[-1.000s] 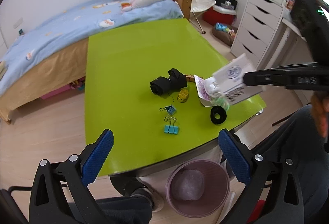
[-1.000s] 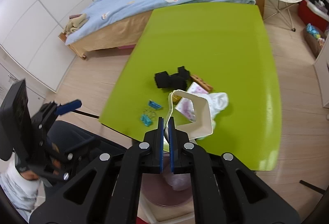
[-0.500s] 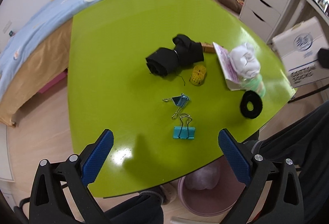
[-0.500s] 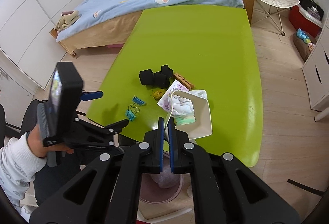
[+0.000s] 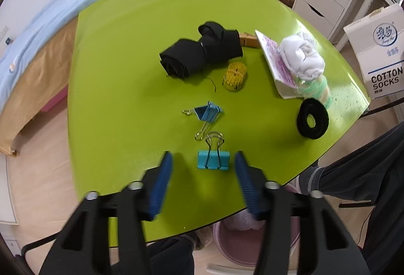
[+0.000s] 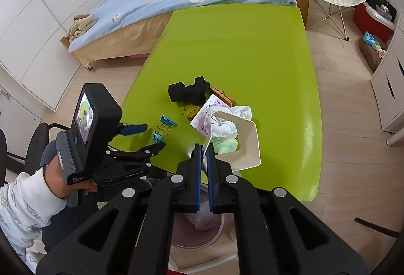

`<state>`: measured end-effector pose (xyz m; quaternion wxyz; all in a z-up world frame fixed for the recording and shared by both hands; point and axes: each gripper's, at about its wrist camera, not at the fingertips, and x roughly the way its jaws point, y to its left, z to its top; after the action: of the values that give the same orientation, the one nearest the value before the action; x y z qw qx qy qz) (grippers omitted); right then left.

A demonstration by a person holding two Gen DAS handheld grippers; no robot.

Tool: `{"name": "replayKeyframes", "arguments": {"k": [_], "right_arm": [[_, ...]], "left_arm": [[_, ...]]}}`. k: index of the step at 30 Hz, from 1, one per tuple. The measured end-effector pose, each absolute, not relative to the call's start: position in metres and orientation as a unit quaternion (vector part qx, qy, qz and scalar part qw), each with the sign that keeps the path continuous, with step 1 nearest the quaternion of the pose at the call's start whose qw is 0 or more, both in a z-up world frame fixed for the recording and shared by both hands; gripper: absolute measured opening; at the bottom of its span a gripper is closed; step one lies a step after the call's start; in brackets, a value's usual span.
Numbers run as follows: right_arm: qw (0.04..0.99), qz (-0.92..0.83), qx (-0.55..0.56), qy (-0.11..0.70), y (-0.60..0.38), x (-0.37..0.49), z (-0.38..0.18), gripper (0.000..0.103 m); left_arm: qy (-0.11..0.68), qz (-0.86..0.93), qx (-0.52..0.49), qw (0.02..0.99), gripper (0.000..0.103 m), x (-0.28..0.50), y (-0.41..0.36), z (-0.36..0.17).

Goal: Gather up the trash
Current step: 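Grasp a blue binder clip with the left tool while the right tool holds the box, then carry box and clip over the pink bin and open both tools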

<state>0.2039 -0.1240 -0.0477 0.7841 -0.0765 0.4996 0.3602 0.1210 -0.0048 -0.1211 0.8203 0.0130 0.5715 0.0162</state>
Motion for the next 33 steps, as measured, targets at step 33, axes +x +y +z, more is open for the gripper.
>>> {"name": "replayKeyframes", "arguments": {"k": [33], "right_arm": [[0.802, 0.386, -0.106, 0.443, -0.125, 0.141, -0.023, 0.004]], "left_arm": [[0.460, -0.018, -0.014, 0.888, 0.025, 0.033, -0.017, -0.010]]}}
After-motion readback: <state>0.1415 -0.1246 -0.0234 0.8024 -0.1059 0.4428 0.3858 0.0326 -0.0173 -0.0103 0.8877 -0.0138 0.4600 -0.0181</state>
